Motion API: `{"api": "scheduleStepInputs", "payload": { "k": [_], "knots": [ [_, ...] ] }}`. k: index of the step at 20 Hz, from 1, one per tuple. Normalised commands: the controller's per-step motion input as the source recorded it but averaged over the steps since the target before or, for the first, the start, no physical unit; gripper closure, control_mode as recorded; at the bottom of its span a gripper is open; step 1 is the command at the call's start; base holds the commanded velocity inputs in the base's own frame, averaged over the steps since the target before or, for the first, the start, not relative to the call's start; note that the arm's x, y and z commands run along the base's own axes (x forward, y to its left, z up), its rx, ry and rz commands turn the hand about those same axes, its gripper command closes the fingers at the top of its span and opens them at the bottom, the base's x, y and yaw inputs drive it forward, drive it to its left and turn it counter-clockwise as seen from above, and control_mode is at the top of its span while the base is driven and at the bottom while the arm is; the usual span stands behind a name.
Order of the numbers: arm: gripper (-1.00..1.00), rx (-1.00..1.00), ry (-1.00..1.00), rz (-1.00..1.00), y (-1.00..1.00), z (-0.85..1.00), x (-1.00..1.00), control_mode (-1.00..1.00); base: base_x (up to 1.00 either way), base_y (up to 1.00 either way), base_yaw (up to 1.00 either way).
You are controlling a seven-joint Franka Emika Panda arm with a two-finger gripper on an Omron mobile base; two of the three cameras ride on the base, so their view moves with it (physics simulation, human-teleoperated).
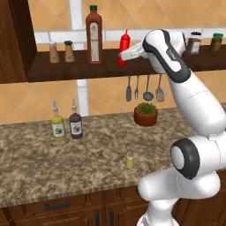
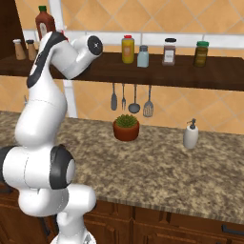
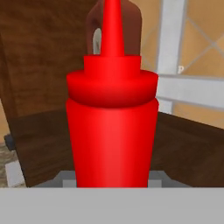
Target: Put the shaker and condiment bottle from the counter next to their counterparts in the cabinet.
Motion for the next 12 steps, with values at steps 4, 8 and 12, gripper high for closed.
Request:
{"api": "scheduleStepInputs", "payload": {
  "k": [4,8,12],
  "knots": [
    [1.00,0.00,0.00,0.04,0.11,0.00,0.18,-1.00,0.00,0.00,0.00],
    [1.00,0.00,0.00,0.03,0.00,-0.01,0.04,-1.00,0.00,0.00,0.00],
    [1.00,-0.05,0.00,0.00,0.00,-0.04,0.00,-1.00,0.00,0.00,0.00]
  ]
}}
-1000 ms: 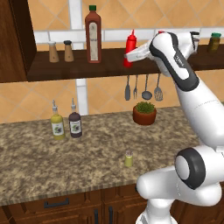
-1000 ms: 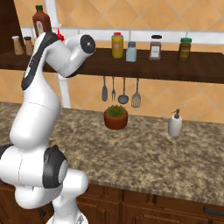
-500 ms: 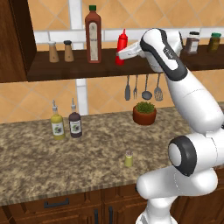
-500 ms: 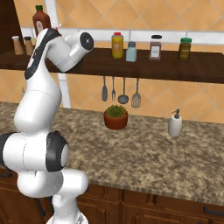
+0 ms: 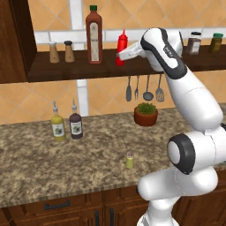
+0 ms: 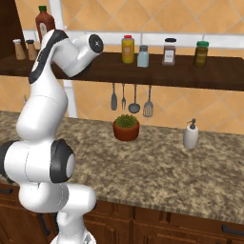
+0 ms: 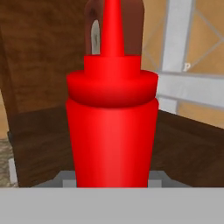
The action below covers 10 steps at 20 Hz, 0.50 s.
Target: Put the shaker and condiment bottle from the counter next to their counterparts in the cabinet.
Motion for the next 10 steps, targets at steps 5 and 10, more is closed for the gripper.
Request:
{"api": "scheduleStepInputs", "payload": {
  "k": [5,10],
  "knots": [
    [1.00,-0.06,0.00,0.00,0.04,-0.01,0.06,-1.00,0.00,0.00,0.00],
    [1.00,0.00,0.00,0.00,0.05,0.00,0.24,-1.00,0.00,0.00,0.00]
  ]
}}
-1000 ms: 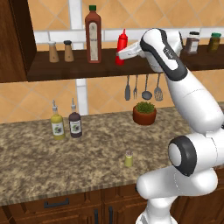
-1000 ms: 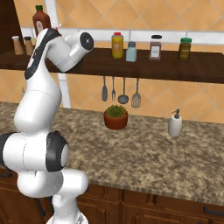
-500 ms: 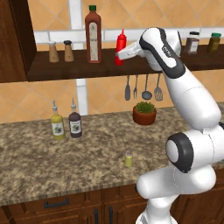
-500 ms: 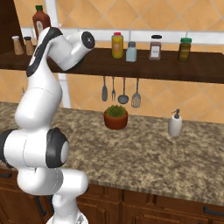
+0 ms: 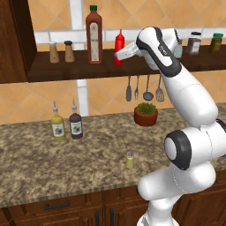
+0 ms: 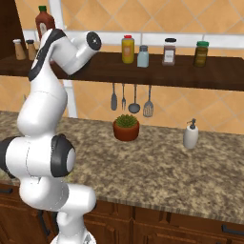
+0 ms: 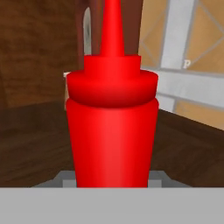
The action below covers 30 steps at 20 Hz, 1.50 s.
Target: Put the shaker and condiment bottle from the counter next to their counterparts in the cabinet.
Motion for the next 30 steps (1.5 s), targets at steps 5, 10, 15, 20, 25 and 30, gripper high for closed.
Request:
{"api": "scheduleStepInputs", "payload": {
  "k": [5,10,15,20,25,30],
  "knots": [
    [1.00,0.00,0.00,0.02,0.06,-0.01,0.44,-1.00,0.00,0.00,0.00],
    [1.00,0.00,0.00,0.02,0.02,-0.07,0.24,-1.00,0.00,0.00,0.00],
    [1.00,0.00,0.00,0.04,0.05,-0.07,0.21,-1.00,0.00,0.00,0.00],
    [1.00,0.00,0.00,0.05,0.19,-0.02,0.30,-1.00,0.00,0.00,0.00],
    [-1.00,0.00,0.00,0.04,0.04,-0.12,0.05,-1.00,0.00,0.00,0.00],
    [-1.00,0.00,0.00,0.02,0.00,-0.06,0.00,-1.00,0.00,0.00,0.00]
  ]
}}
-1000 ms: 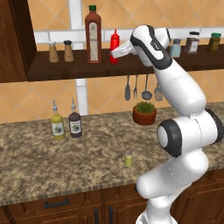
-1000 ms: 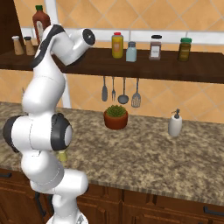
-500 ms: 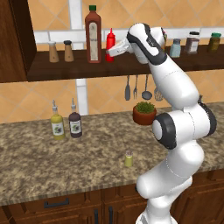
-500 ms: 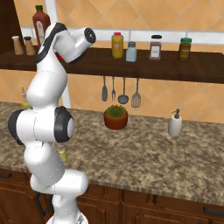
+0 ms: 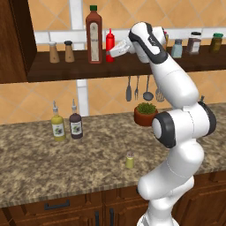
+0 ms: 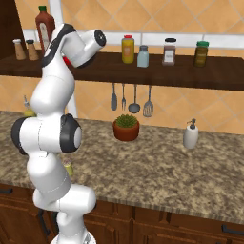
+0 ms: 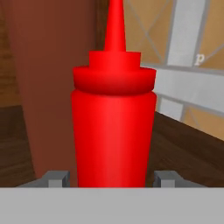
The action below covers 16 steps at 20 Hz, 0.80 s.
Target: Put the shaker and condiment bottle from the counter next to their counterparts in the cabinet.
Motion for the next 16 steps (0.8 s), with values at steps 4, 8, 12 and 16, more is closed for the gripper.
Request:
{"api": "scheduleStepInputs", "payload": {
  "k": [4,8,12,16],
  "knots": [
    [-1.00,0.00,0.00,0.01,0.00,0.00,0.00,-1.00,0.00,0.00,0.00],
    [-1.00,0.00,-0.02,0.00,0.00,0.00,0.00,-1.00,0.00,0.00,0.00],
    [-1.00,0.00,-0.03,0.00,-0.02,0.00,-0.02,-1.00,0.00,0.00,0.00],
    [-1.00,0.00,-0.06,0.00,-0.16,0.00,-0.22,-1.00,0.00,0.00,0.00]
  ]
}}
